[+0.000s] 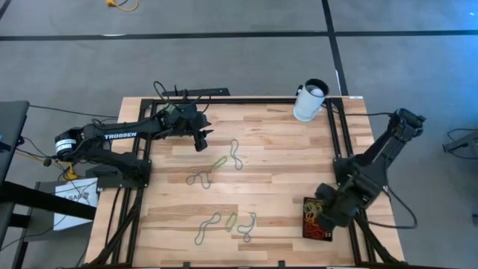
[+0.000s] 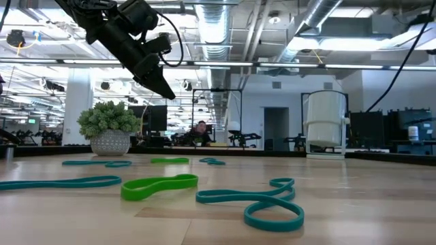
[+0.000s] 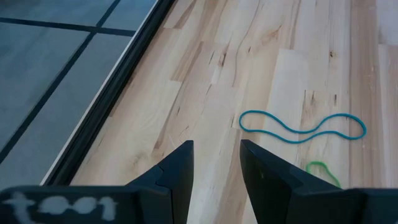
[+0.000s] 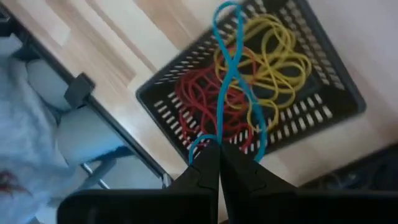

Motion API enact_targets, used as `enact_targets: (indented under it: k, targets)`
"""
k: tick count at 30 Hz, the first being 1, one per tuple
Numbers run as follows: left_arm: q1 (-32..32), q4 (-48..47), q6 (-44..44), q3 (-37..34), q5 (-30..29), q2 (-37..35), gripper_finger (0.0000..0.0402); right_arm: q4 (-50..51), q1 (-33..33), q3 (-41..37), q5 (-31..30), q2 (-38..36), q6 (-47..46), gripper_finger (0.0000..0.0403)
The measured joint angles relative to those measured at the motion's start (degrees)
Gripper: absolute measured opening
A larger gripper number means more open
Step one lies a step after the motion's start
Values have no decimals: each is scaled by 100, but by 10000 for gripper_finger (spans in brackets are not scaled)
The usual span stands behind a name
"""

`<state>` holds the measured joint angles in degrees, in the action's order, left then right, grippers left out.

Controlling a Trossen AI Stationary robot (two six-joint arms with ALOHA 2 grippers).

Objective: Pick and place items into bin
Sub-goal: Put the right blue rubberband into the black basket

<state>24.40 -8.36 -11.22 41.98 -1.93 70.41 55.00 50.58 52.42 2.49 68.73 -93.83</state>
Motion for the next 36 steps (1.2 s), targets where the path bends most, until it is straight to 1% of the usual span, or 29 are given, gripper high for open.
enact_targets:
  k: [3,6,8,13,17,21,24,27,30,32,34,36]
  targets:
    - [0,0,0,0,0,0,122,141,492,0,-523,0,-601,0]
    - [0,4,2,0,0,0,122,199,803,-44,-1195,8,-816,0]
    - [0,17,2,0,0,0,122,218,882,-46,-1546,62,-808,0]
    - [0,15,63,0,0,0,122,551,851,-46,-1894,335,-591,6]
    - [-2,15,68,0,0,0,122,647,661,-48,-1874,659,-574,22]
    - [-1,13,66,0,0,0,122,570,514,-48,-1691,1015,-569,39]
    - [0,15,66,0,0,0,122,315,423,-48,-1526,1276,-554,49]
    - [-2,30,66,0,0,0,122,-103,345,-48,-1303,1454,-350,55]
    - [-2,106,63,0,0,0,122,-409,259,-48,-1146,1495,-47,56]
    - [-1,235,63,0,1,0,122,-450,200,-48,-1144,1431,170,56]
    - [0,310,51,0,13,0,122,-444,116,-48,-1210,1283,446,56]
    - [0,363,-32,0,3,2,122,-382,46,-48,-1435,1072,702,56]
